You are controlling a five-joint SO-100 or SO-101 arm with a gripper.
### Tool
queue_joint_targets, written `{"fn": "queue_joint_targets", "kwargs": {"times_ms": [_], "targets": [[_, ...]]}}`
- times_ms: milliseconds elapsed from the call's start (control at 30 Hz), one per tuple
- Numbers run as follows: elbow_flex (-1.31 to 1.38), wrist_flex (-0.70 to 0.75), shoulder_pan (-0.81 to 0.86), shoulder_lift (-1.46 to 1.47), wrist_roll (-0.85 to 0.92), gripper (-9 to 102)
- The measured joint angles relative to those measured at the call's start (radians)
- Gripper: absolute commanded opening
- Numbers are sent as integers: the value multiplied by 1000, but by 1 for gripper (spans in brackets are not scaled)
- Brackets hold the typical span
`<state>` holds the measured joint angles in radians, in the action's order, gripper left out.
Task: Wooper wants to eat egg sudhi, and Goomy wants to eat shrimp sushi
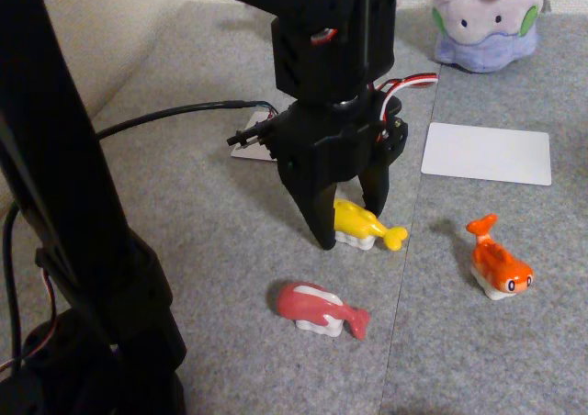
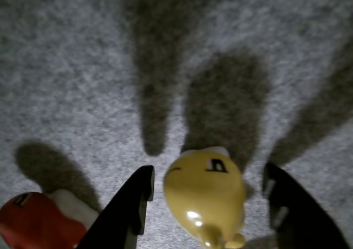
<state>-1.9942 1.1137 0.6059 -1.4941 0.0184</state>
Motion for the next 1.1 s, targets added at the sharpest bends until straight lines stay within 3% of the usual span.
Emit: {"fn": "queue_joint_targets", "kwargs": {"times_ms": [433, 667, 900, 1100], "targets": [[3, -6, 0, 2, -3, 4], [3, -6, 0, 2, -21, 3], [2, 74, -38, -3, -104, 3], [2, 196, -183, -120, -244, 4]]}}
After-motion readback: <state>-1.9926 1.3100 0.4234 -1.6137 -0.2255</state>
